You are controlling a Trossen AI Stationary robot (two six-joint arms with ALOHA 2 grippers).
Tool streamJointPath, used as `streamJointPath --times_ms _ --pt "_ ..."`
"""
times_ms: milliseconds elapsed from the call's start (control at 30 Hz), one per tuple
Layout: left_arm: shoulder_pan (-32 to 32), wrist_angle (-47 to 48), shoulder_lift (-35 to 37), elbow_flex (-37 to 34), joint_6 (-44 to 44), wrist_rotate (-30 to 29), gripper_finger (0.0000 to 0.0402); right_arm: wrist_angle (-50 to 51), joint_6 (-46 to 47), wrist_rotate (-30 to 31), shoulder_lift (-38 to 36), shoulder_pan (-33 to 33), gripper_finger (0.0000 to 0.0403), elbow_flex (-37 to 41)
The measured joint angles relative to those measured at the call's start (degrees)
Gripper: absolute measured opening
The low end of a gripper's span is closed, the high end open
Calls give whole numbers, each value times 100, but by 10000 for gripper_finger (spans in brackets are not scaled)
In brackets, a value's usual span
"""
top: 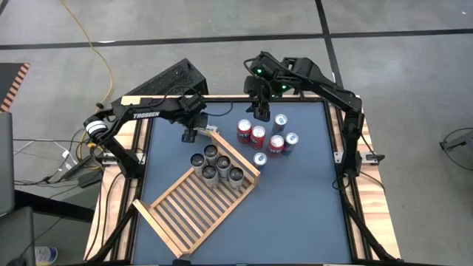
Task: Place canned beverage on shelf
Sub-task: Put the white yellow soda can on the shelf aligned with the other white yellow soda cans
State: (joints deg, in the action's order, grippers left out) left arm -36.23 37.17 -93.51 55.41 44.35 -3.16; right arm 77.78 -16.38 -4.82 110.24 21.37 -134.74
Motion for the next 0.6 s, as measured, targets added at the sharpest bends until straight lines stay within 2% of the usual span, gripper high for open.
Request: streamJointPath --times_ms 300,433,600 --pt "-64 276 -20 101 -394 524 243 28 -4 2 0 -169 235 0" --pt "-53 580 -62 236 -303 1039 274 28 -13 2 0 -251 235 0" --pt "-43 780 -57 283 -407 1095 325 15 -12 3 0 -312 235 0"
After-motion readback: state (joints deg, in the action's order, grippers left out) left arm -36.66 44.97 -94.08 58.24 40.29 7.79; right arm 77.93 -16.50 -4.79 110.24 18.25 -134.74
